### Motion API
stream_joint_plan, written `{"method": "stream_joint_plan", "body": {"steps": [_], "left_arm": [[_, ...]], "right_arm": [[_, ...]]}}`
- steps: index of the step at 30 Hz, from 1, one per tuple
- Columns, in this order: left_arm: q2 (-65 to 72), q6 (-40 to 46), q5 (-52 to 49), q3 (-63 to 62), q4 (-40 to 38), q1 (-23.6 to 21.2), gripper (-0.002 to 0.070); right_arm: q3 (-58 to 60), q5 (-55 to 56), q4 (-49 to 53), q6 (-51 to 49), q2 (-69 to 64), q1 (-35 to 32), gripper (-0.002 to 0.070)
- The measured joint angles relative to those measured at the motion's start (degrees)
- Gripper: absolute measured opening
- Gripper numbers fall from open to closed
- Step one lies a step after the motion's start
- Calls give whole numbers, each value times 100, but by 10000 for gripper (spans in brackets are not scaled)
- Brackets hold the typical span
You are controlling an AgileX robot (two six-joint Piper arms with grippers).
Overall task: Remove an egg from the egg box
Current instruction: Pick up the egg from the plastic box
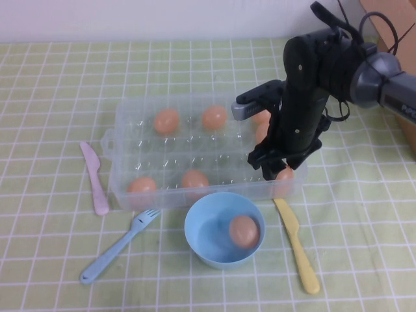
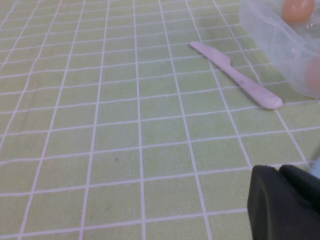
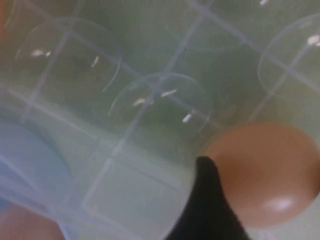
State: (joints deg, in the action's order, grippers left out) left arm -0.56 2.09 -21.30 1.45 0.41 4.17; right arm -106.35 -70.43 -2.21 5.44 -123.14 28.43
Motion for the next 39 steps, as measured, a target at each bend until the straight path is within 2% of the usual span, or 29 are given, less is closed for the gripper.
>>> {"method": "stream_joint_plan", "body": {"steps": [22, 31, 39], "left_arm": [[0, 0, 0, 0, 0, 0, -4], [0, 0, 0, 0, 0, 0, -5], [0, 0, 0, 0, 0, 0, -4]], "right_arm": [[-108, 70, 0, -85, -316, 0, 433], [-136, 70, 0, -85, -327, 0, 413], [-845, -2, 0, -85, -232, 0, 412]]}}
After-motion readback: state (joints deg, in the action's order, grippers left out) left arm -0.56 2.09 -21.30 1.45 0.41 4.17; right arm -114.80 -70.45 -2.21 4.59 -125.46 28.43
